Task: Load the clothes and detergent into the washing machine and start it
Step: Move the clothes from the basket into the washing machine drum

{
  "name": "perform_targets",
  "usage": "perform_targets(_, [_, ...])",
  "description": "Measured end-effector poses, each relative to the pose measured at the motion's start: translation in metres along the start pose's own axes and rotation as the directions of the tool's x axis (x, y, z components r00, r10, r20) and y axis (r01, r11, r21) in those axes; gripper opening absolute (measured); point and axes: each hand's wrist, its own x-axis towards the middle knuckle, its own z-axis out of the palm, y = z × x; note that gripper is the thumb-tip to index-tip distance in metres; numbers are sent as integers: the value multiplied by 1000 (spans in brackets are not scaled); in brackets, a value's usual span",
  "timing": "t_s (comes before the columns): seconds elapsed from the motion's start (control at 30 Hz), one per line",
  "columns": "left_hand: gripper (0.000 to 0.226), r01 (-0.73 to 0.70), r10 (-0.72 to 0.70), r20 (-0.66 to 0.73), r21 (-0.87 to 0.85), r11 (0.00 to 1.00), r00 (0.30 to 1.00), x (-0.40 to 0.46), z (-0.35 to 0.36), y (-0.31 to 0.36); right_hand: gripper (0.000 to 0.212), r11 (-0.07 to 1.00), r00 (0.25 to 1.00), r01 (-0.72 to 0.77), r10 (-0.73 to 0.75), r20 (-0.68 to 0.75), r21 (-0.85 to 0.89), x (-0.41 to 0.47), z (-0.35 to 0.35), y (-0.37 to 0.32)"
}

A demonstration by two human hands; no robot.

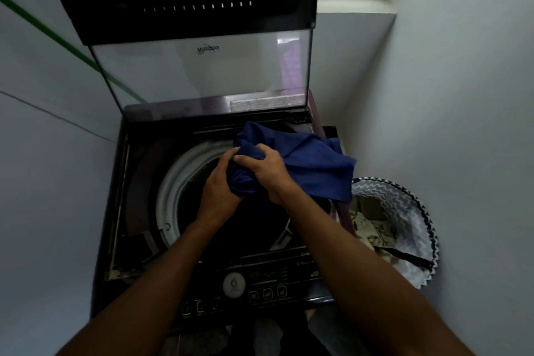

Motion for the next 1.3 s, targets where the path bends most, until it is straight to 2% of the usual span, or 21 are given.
perform_targets(0.13, [66, 71, -64, -126, 51, 996, 990, -8, -36, -24, 27, 999, 993, -23, 20, 115, 24, 10, 51, 11])
perform_targets(0.27, [62, 98, -70, -159, 170, 981, 985, -11, -59, -52, 49, 995, 982, -90, 82, 170, 45, 20, 85, 32])
perform_targets(0.3, [65, 115, -90, -120, 219, 969, 989, -10, -62, -60, 53, 994, 982, -105, 103, 160, 7, 23, 88, 40])
perform_targets(0.37, [76, 183, -225, 91, 334, 924, 970, -10, -65, -71, 58, 976, 974, -170, 187, 125, -134, 30, 90, 59])
perform_targets(0.43, [80, 206, -395, 330, 485, 850, 857, -9, -65, -80, 59, 867, 944, -272, 325, 60, -418, 34, 82, 76])
perform_targets(0.47, [76, 199, -446, 385, 535, 821, 808, -9, -65, -80, 59, 780, 926, -308, 377, 16, -545, 34, 75, 82])
perform_targets(0.5, [70, 191, -457, 404, 547, 815, 792, -8, -63, -80, 56, 715, 921, -325, 389, -35, -619, 32, 69, 86])
perform_targets(0.57, [62, 177, -412, 400, 507, 844, 819, -4, -58, -78, 48, 663, 957, -279, 249, -146, -695, 26, 58, 89])
perform_targets(0.6, [62, 162, -384, 396, 491, 856, 834, -1, -54, -77, 46, 616, 975, -219, 110, -193, -757, 22, 52, 89])
perform_targets(0.63, [62, 147, -366, 401, 481, 864, 840, 3, -51, -76, 46, 525, 974, -161, -50, -219, -836, 20, 49, 91])
perform_targets(0.7, [62, 128, -333, 425, 442, 888, 842, 8, -44, -72, 51, 344, 925, -145, -287, -250, -928, 17, 39, 92])
perform_targets(0.73, [60, 119, -312, 438, 413, 903, 843, 10, -40, -70, 55, 317, 897, -170, -343, -280, -933, 16, 33, 91])
perform_targets(0.87, [60, 87, -204, 445, 270, 959, 872, 21, -18, -46, 65, 330, 835, -299, -365, -413, -895, 14, 3, 85])
perform_targets(0.93, [66, 68, -153, 443, 201, 977, 883, 27, -2, -26, 64, 317, 828, -314, -370, -422, -895, 12, -9, 83])
perform_targets(1.03, [72, 4, -69, 506, 128, 992, 860, 35, 26, 2, 63, 305, 796, -320, -426, -429, -897, 7, -24, 77])
perform_targets(1.1, [74, -58, -6, 550, 99, 993, 835, 39, 45, 16, 67, 324, 750, -381, -439, -494, -866, 5, -40, 72])
perform_targets(1.17, [74, -101, 31, 581, 89, 991, 814, 41, 62, 25, 78, 367, 720, -448, -392, -572, -815, 2, -60, 66])
perform_targets(1.23, [74, -115, 37, 594, 93, 989, 804, 43, 75, 28, 83, 449, 755, -430, -296, -585, -783, 2, -79, 63])
perform_targets(1.3, [74, -114, 33, 602, 97, 989, 798, 43, 83, 31, 75, 567, 806, -330, -248, -538, -755, 4, -94, 61])
